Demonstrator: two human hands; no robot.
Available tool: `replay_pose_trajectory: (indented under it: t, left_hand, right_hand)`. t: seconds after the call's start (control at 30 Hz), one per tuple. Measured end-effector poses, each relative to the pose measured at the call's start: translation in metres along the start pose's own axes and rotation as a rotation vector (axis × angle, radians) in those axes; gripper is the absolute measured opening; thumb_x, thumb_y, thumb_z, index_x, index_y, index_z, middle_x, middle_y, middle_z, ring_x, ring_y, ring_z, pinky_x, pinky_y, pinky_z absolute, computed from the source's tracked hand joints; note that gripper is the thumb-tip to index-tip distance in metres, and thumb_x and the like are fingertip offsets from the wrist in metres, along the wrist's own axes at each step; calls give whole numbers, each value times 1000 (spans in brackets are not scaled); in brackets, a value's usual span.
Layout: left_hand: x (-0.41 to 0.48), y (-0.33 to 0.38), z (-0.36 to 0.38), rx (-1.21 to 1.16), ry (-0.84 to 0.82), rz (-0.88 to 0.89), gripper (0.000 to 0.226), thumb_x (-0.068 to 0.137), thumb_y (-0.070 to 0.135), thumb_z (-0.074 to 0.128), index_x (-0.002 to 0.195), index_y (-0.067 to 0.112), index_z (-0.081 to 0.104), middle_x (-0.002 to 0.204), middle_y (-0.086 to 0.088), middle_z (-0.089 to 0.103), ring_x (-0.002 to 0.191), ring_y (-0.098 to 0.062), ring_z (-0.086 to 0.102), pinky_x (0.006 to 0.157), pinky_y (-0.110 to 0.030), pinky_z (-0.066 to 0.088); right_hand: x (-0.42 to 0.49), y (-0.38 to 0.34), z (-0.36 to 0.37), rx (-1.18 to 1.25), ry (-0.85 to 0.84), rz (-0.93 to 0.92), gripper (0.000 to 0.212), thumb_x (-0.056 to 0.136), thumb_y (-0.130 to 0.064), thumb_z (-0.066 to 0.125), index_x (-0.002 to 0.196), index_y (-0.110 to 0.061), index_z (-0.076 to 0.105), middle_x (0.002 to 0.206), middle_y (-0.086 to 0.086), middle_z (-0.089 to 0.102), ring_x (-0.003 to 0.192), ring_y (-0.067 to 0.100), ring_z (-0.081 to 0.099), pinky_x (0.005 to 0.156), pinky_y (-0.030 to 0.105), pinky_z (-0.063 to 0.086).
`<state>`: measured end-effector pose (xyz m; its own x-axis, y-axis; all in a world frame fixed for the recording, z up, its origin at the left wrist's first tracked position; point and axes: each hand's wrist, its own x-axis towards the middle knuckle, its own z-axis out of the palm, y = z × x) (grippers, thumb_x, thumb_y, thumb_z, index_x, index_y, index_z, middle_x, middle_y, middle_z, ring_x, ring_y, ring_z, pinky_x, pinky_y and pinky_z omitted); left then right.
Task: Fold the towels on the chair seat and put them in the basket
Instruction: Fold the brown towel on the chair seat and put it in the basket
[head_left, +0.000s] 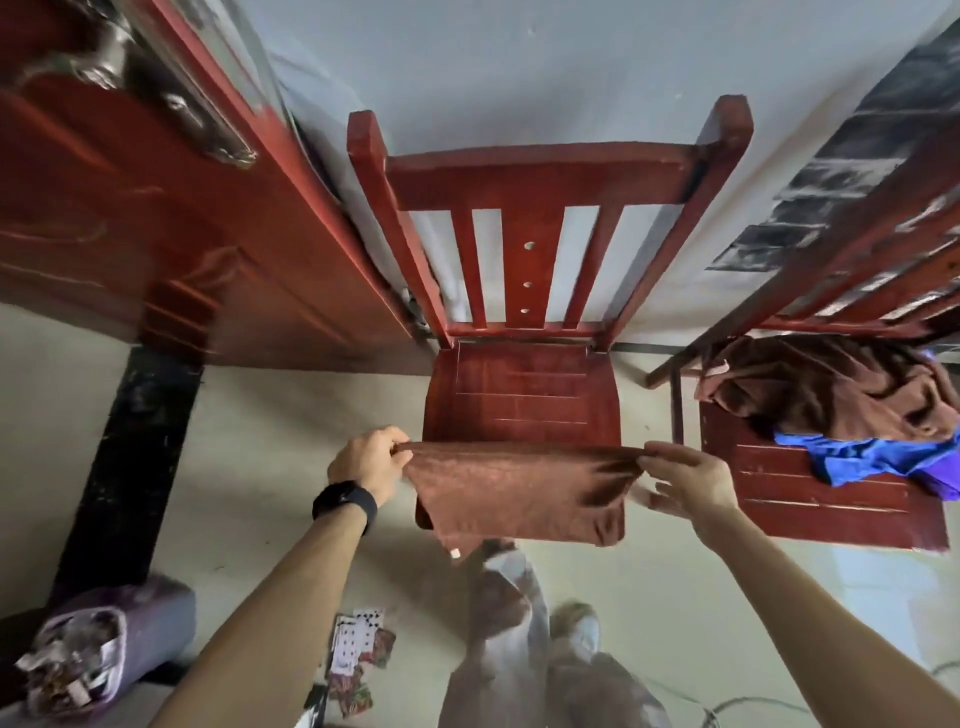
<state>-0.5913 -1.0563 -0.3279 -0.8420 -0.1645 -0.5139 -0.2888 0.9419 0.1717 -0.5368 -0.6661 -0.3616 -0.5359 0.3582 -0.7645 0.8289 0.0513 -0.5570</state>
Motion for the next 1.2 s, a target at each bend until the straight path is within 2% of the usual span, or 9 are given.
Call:
replay_pose_trajectory:
  t: [0.1,0.23,0.37,0.57,0.7,0.83,0.9,0.97,1.2]
  left_hand:
    - [63,2,18,-47,8,-13,17,90,38,64,105,34,70,106,3,73,96,-28,66,73,-30,53]
    - [138,14,36,-53,41,35,17,92,37,62,106,32,70,108,1,72,96,-31,65,71,-29,49]
    - [195,27,55,3,37,50,21,94,35,58,112,33,69,112,-5,71,99,-35,64,70,-31,45]
    - [235,30,89,-235,92,18,22,91,25,60,110,31,66,111,1,70,103,-29,64,81,-35,52]
    - [209,14,115,-405,95,-100,30,91,22,61,120,17,60,117,-7,66,108,-29,60,89,-35,47]
    - [133,-24,167,-338,-130,-274,31,85,38,64,104,14,59,104,-7,69,95,-28,67,77,-33,53]
    - [97,-40,193,-310,-242,-334,40,81,50,63,94,12,55,93,-5,69,75,-22,68,63,-30,55]
    - [72,-51,214,-284,-297,-354,39,84,50,60,93,12,56,91,-5,70,79,-25,68,66,-30,54]
    - [53,-64,235,-288,-140,-312,16,93,36,57,99,23,65,98,-4,73,95,-30,67,71,-28,48]
  right_hand:
    - [55,-2,24,-55,103,3,18,73,-29,81,85,-42,78,84,-9,75,82,20,69,75,48,62]
    - [104,-23,51,-149,192,-111,13,86,-30,69,94,-39,75,91,-18,72,93,10,66,84,45,60]
    - [150,-41,72,-296,265,-238,22,94,-22,57,108,-25,75,95,-9,68,96,17,65,96,34,51]
    - [194,-40,92,-152,303,-126,34,91,-31,59,124,-30,64,109,-6,71,93,15,66,89,32,54]
    - [166,-4,94,-70,200,88,44,82,-42,66,122,-27,59,106,-7,68,90,20,69,85,42,59]
    - [114,80,103,-356,173,199,31,85,-45,67,106,-24,59,103,3,70,90,29,67,84,39,55]
    - [93,118,108,-449,140,257,35,86,-43,65,110,-18,58,107,9,69,97,33,65,85,39,52]
    - [82,146,111,-521,125,275,39,88,-37,63,118,-13,57,110,15,66,105,37,61,84,37,46]
    - [93,170,110,-539,189,181,27,91,-30,62,109,-11,57,109,18,65,106,37,58,83,38,43]
